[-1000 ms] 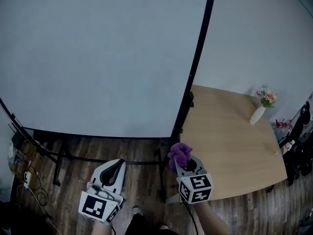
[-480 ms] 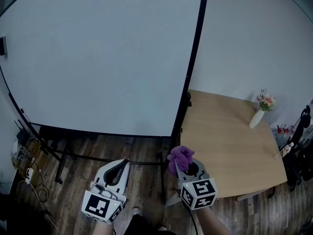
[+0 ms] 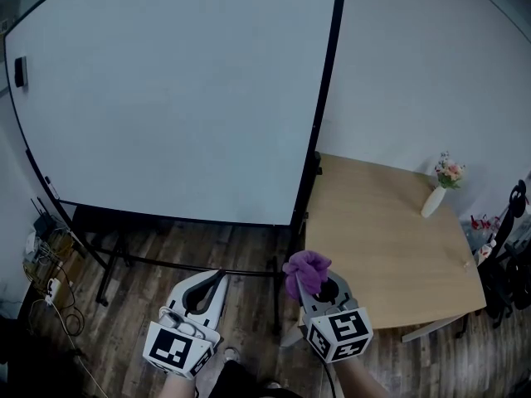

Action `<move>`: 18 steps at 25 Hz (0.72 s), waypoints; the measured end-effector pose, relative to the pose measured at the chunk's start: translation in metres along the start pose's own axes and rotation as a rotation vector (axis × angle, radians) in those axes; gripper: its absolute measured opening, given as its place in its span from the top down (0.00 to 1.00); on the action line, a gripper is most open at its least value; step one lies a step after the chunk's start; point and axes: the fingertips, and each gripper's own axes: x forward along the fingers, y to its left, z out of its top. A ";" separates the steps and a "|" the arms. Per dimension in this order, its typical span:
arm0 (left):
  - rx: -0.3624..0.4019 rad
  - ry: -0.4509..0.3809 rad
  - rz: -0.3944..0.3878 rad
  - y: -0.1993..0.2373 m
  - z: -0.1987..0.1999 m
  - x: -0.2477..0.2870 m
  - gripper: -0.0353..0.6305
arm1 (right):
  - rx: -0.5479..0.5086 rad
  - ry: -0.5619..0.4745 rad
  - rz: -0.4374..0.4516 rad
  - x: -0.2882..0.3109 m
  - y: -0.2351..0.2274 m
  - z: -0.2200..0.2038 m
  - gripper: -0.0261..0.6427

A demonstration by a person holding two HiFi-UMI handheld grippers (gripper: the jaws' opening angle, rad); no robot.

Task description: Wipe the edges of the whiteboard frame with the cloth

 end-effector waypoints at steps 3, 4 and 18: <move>0.002 -0.003 0.000 -0.008 0.002 -0.006 0.92 | -0.006 -0.015 0.010 -0.011 0.005 0.003 0.85; 0.002 -0.005 0.001 -0.011 0.004 -0.008 0.92 | -0.006 -0.021 0.014 -0.014 0.007 0.004 0.85; 0.015 -0.018 0.015 -0.031 0.013 -0.022 0.92 | -0.004 -0.075 0.043 -0.041 0.018 0.013 0.85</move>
